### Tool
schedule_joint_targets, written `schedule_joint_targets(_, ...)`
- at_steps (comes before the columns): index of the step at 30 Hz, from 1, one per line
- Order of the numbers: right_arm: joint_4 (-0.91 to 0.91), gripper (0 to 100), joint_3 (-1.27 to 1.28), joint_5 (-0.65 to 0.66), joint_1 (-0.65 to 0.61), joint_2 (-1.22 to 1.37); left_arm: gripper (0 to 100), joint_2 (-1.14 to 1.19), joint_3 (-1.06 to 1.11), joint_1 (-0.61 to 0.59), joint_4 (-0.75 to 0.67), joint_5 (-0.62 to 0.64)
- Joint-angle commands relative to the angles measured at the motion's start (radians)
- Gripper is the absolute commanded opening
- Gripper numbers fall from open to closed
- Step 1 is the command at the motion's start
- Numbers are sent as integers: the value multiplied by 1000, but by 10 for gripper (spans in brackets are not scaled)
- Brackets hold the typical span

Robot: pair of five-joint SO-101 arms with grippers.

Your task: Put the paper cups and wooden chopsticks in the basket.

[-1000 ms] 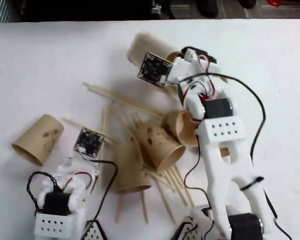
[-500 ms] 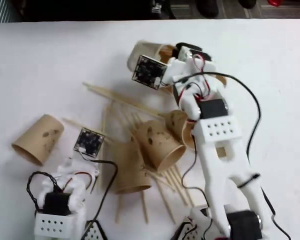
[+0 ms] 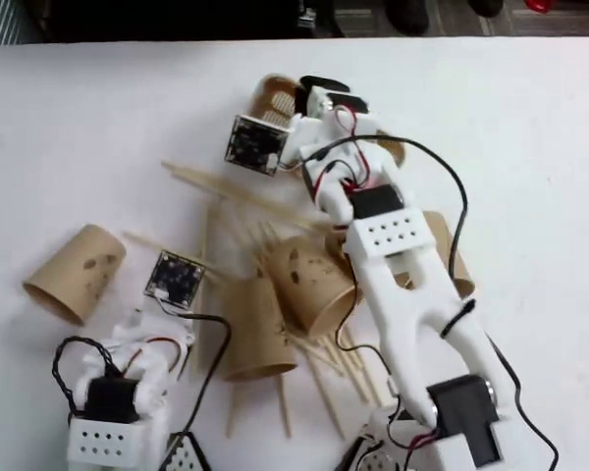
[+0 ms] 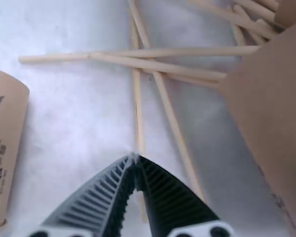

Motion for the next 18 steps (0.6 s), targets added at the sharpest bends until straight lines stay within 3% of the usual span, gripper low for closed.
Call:
schedule_joint_targets(1, -48, 89, -91, 5, 12, 45, 27, -4, -5, -5, 5, -8)
schedule_joint_targets(5, -48, 178, -187, -54, 61, 147, 27, -4, -5, -5, 5, -8)
schedule_joint_targets(18, 133, 180, -431, -334, 114, 242, 27, -4, -5, -5, 5, -8)
